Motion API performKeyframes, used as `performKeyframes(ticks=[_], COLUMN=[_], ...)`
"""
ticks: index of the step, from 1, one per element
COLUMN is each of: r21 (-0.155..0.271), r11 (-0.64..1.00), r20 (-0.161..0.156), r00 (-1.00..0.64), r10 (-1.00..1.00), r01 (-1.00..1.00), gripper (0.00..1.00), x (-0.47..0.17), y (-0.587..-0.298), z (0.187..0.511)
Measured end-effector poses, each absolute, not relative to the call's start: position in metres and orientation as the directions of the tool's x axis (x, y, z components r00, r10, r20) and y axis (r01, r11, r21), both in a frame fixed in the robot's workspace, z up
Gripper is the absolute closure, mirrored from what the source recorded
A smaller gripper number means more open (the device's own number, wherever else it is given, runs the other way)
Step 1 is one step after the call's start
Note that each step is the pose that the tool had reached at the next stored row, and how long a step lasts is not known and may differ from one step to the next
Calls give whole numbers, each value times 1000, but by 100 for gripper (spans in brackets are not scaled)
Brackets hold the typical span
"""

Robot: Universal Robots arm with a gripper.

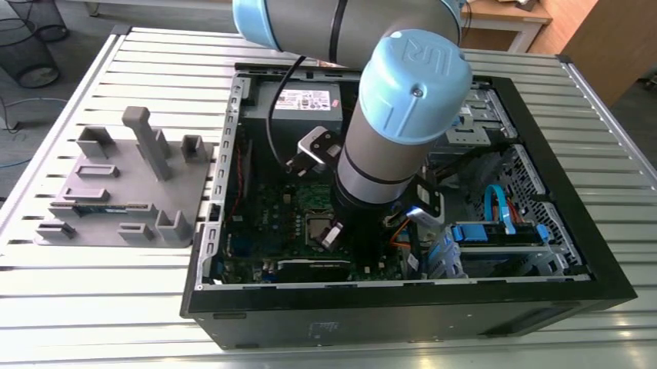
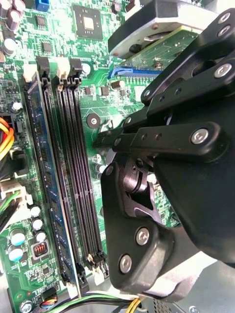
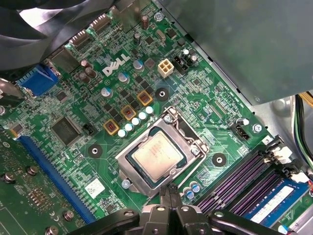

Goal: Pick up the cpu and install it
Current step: 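Install the first cpu locking lever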

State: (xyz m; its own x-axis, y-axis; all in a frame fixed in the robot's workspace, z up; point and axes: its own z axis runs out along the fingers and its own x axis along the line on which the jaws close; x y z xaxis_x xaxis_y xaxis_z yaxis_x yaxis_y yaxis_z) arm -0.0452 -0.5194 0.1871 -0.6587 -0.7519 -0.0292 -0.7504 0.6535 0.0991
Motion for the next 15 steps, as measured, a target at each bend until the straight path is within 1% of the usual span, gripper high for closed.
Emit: performKeyframes(ticks=[15], r21=[99], r11=[652], r20=[-29], r00=[-657], r10=[-753], r01=[-751], gripper=[89], x=[-46], y=[-520], z=[187])
